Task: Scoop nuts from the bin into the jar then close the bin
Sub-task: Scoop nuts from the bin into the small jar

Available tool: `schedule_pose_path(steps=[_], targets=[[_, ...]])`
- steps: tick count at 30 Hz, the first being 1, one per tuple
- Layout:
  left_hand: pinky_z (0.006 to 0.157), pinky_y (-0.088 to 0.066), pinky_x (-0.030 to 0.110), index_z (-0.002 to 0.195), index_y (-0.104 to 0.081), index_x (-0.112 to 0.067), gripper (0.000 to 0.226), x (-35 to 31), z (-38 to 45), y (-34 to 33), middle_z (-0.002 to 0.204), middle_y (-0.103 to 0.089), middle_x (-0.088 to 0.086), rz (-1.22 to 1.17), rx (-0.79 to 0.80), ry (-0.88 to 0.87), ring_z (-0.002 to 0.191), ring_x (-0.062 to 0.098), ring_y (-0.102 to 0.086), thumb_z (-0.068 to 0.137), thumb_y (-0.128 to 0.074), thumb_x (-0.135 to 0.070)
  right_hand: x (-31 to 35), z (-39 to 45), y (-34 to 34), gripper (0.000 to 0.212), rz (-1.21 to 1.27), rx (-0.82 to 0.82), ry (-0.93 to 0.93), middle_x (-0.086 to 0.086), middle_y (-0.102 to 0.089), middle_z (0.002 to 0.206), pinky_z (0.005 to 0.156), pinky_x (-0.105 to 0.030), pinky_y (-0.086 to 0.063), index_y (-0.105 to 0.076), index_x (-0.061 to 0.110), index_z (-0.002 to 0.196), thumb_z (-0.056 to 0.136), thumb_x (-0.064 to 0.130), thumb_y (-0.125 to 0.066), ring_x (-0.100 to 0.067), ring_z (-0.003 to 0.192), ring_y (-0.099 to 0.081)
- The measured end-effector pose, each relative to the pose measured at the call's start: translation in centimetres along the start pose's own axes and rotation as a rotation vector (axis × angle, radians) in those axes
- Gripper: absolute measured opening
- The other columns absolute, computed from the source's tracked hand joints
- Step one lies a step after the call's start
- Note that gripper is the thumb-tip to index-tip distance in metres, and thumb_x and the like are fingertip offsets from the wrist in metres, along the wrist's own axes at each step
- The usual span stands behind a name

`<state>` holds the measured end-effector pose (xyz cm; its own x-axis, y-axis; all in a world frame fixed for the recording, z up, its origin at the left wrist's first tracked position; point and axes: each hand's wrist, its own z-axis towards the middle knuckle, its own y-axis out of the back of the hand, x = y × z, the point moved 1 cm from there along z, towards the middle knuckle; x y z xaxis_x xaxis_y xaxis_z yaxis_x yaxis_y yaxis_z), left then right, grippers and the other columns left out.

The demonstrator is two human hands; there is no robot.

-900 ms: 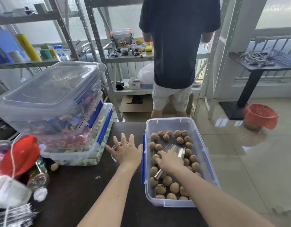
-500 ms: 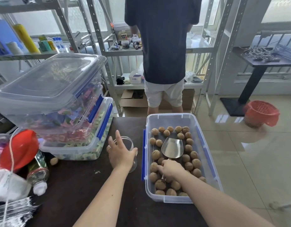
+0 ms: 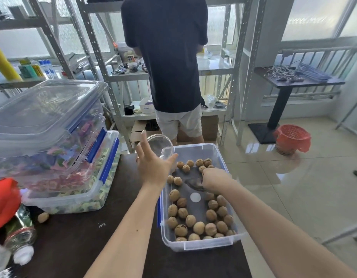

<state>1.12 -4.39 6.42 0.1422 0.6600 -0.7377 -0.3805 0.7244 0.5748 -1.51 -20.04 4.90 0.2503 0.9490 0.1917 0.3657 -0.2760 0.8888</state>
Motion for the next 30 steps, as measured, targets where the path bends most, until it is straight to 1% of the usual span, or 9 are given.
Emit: schedule_pose_path(steps=[6,8,10,12,14,15,17,25,30], targets=[[0.097,-0.042,0.05,0.147,-0.003,-0.023,0.114,-1.0,-2.0,-2.4,0.149,-0.024,0.016,-0.106,0.102,0.05,0.13,0.038,-0.038,0.066,-0.082,-0.032,-0.9,-4.2,3.7,0.038,-0.177,0.027,0.058,-0.01,-0.056,0.131,0.091,-0.036,-0.047,-0.057,0.009,0.121,0.087,0.027,-0.053,-0.031,0.12,-0.054],[0.096,-0.043,0.05,0.146,-0.004,-0.025,0.114,-0.9,-2.5,-3.3,0.147,-0.025,0.016,-0.119,0.145,0.066,0.127,0.038,-0.042,0.065,-0.083,-0.034,-1.3,-4.8,4.1,0.018,-0.268,0.077,0.075,-0.01,-0.059,0.127,0.077,-0.032,-0.045,-0.058,0.006,0.094,0.087,0.023,-0.054,-0.03,0.103,-0.057],[0.09,-0.046,0.048,0.144,-0.002,-0.029,0.115,-0.7,-3.0,-4.2,0.147,-0.028,0.015,-0.12,0.184,0.077,0.121,0.036,-0.05,0.063,-0.083,-0.038,-1.8,-5.2,4.2,0.03,-0.285,0.126,0.085,-0.011,-0.063,0.117,0.057,-0.027,-0.038,-0.038,0.013,0.063,0.088,0.019,-0.053,-0.026,0.076,-0.051],[0.084,-0.049,0.043,0.14,0.0,-0.039,0.114,-0.6,-3.5,-4.9,0.147,-0.031,0.013,-0.12,0.21,0.076,0.114,0.032,-0.057,0.061,-0.083,-0.042,-2.2,-5.9,4.1,0.036,-0.292,0.181,0.085,-0.012,-0.062,0.106,0.051,-0.025,-0.031,-0.034,0.014,0.06,0.091,0.02,-0.051,-0.022,0.063,-0.047],[0.077,-0.049,0.037,0.138,0.0,-0.042,0.112,-0.5,-3.9,-5.5,0.14,-0.041,0.012,-0.116,0.218,0.078,0.106,0.027,-0.06,0.061,-0.082,-0.044,-2.6,-5.9,2.9,0.023,-0.285,0.201,0.077,-0.014,-0.062,0.109,0.06,-0.029,-0.041,-0.055,0.005,0.074,0.092,0.018,-0.05,-0.026,0.073,-0.057],[0.075,-0.047,0.035,0.139,0.0,-0.04,0.112,-0.4,-4.1,-5.7,0.137,-0.044,0.012,-0.106,0.216,0.077,0.105,0.027,-0.059,0.062,-0.081,-0.045,-2.6,-5.7,2.0,0.02,-0.269,0.193,0.075,-0.014,-0.062,0.116,0.072,-0.032,-0.046,-0.063,0.001,0.093,0.091,0.016,-0.05,-0.031,0.091,-0.062],[0.078,-0.047,0.037,0.142,-0.002,-0.033,0.11,-0.2,-4.4,-6.2,0.138,-0.044,0.013,-0.078,0.209,0.065,0.108,0.03,-0.056,0.064,-0.08,-0.044,-2.4,-4.9,0.1,0.033,-0.231,0.128,0.078,-0.014,-0.058,0.129,0.091,-0.039,-0.048,-0.061,0.005,0.119,0.09,0.018,-0.053,-0.035,0.117,-0.056],[0.092,-0.045,0.047,0.146,-0.011,-0.024,0.11,1.9,-5.1,-6.7,0.144,-0.04,0.013,-0.109,0.101,0.086,0.125,0.034,-0.046,0.063,-0.083,-0.033,-3.1,-1.7,-6.2,0.036,0.058,0.123,-0.129,-0.014,-0.057,0.133,0.095,-0.036,-0.047,-0.054,0.005,0.128,0.092,0.006,-0.047,-0.03,0.122,-0.055],[0.096,-0.044,0.05,0.134,-0.013,-0.039,0.104,3.5,-5.2,-6.6,0.141,-0.043,0.016,-0.121,0.024,0.052,0.128,0.035,-0.045,0.06,-0.085,-0.032,-3.1,1.4,-8.2,0.049,0.289,0.075,-0.215,-0.016,-0.051,0.139,0.101,-0.037,-0.045,-0.034,0.001,0.142,0.094,0.007,-0.039,-0.03,0.127,-0.052]])
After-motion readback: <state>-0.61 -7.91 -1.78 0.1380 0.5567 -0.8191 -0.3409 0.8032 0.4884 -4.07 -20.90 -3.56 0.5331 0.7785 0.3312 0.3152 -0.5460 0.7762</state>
